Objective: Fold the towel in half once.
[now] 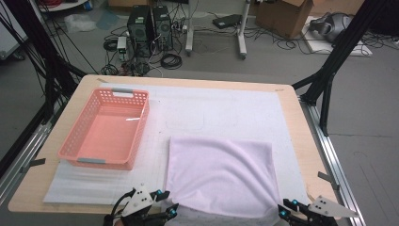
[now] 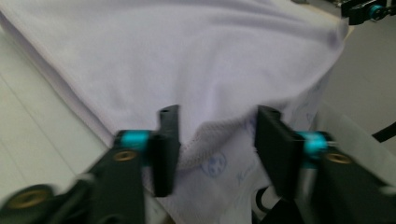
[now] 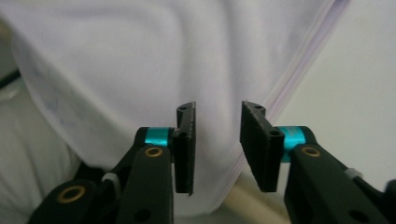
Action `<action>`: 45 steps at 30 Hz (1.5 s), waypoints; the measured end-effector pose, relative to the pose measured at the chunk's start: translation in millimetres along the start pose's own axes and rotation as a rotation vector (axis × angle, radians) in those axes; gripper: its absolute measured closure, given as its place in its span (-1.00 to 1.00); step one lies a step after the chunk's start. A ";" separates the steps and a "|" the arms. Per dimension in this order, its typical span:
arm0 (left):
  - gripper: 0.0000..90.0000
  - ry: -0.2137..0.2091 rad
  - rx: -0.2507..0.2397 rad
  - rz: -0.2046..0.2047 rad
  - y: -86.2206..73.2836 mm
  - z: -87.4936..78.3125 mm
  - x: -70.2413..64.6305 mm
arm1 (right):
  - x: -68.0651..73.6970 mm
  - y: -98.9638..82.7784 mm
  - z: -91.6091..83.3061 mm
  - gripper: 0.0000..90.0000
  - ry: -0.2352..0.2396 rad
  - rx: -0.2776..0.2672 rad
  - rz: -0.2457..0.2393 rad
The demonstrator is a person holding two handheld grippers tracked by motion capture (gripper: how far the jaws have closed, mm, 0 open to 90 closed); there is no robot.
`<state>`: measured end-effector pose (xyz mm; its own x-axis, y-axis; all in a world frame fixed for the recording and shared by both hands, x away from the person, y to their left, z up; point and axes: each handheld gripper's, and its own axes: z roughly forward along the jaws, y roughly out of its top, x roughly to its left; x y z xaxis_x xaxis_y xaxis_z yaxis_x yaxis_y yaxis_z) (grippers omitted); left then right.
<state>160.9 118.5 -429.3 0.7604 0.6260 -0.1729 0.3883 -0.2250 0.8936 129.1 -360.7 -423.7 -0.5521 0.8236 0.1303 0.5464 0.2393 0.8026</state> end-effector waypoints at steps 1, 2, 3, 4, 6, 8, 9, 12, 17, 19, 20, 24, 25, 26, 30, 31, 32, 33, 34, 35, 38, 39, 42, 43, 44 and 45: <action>-0.07 0.003 -0.017 -0.007 3.6 -1.0 2.4 | -2.7 4.3 -1.5 0.37 -0.015 -0.033 0.019; -0.12 0.009 -0.037 -0.020 7.9 -1.7 5.5 | -5.1 6.9 -1.3 0.37 -0.022 -0.057 0.022; -0.14 0.018 -0.048 -0.031 11.2 -1.7 8.9 | -7.7 10.4 -0.3 0.37 -0.037 -0.079 0.035; -0.14 0.033 -0.050 -0.036 13.6 -1.0 12.6 | -10.3 13.7 2.0 0.37 -0.057 -0.096 0.046; -0.14 0.057 -0.046 -0.053 15.6 2.6 20.6 | -16.9 20.0 12.0 0.43 -0.088 -0.095 0.050; -0.13 0.080 -0.035 -0.072 15.9 6.7 27.7 | -23.4 25.9 27.3 0.55 -0.120 -0.076 0.045; -0.13 0.090 -0.033 -0.082 15.9 8.3 30.5 | -25.4 29.0 35.9 0.61 -0.126 -0.064 0.051; -0.12 0.106 -0.030 -0.097 16.8 12.7 37.2 | -29.2 39.7 60.1 0.94 -0.150 -0.032 -0.006; -0.11 0.113 -0.029 -0.107 20.8 20.0 49.4 | -39.2 67.0 97.6 0.85 -0.180 -0.007 -0.024; -0.10 0.113 -0.021 -0.115 22.4 24.1 55.4 | -45.8 77.6 112.9 0.78 -0.175 0.004 -0.017; -0.10 0.113 -0.016 -0.117 23.1 26.2 58.9 | -49.3 81.5 120.3 0.78 -0.179 0.015 -0.011; -0.10 0.120 0.000 -0.127 26.7 37.1 72.0 | -64.6 85.8 144.2 0.78 -0.201 0.064 0.023; -0.10 0.119 0.002 -0.126 27.7 39.2 74.4 | -69.8 84.6 146.3 0.78 -0.205 0.042 0.030; -0.10 0.119 0.003 -0.131 29.2 42.2 77.0 | -72.4 84.8 146.5 0.79 -0.229 0.040 0.031; -0.10 0.125 0.017 -0.127 35.9 55.1 88.0 | -86.2 86.2 145.0 0.83 -0.325 0.040 0.031; -0.10 0.128 0.019 -0.134 38.1 59.5 91.2 | -87.3 87.5 144.4 0.78 -0.344 0.044 0.027; -0.10 0.127 0.022 -0.135 39.4 62.0 93.6 | -89.5 88.3 142.5 0.68 -0.366 0.044 0.012; -0.11 0.128 0.026 -0.136 41.0 65.8 96.7 | -91.2 88.1 140.4 0.60 -0.359 0.031 0.029; -0.11 0.129 0.033 -0.140 42.7 69.7 100.0 | -94.2 87.3 136.3 0.54 -0.333 0.001 0.055; -0.11 0.136 0.034 -0.144 44.3 75.5 104.0 | -96.7 86.3 131.9 0.51 -0.304 -0.024 0.073; -0.11 0.175 0.058 -0.159 48.6 88.6 111.7 | -101.8 83.1 122.1 0.27 -0.252 -0.041 0.097; -0.11 0.186 0.064 -0.165 50.1 93.2 114.4 | -103.6 82.4 121.6 0.20 -0.245 -0.046 0.105; -0.11 0.237 0.069 -0.183 50.8 105.9 121.1 | -107.6 81.3 122.9 0.09 -0.213 -0.035 0.138; -0.11 0.248 0.084 -0.197 49.5 108.0 123.8 | -106.8 81.5 125.0 0.08 -0.195 -0.025 0.137; -0.13 0.251 0.094 -0.221 49.0 109.0 126.0 | -105.3 81.7 126.9 0.05 -0.184 -0.017 0.129; -0.12 0.261 0.092 -0.246 48.8 108.4 128.4 | -104.4 81.8 128.2 0.03 -0.178 -0.010 0.118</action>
<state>333.9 107.0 -452.8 0.4846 0.8366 -0.2555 0.5972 -0.1030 0.7954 312.2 -361.2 -446.3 -0.3643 0.9236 0.1194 0.5941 0.1318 0.7936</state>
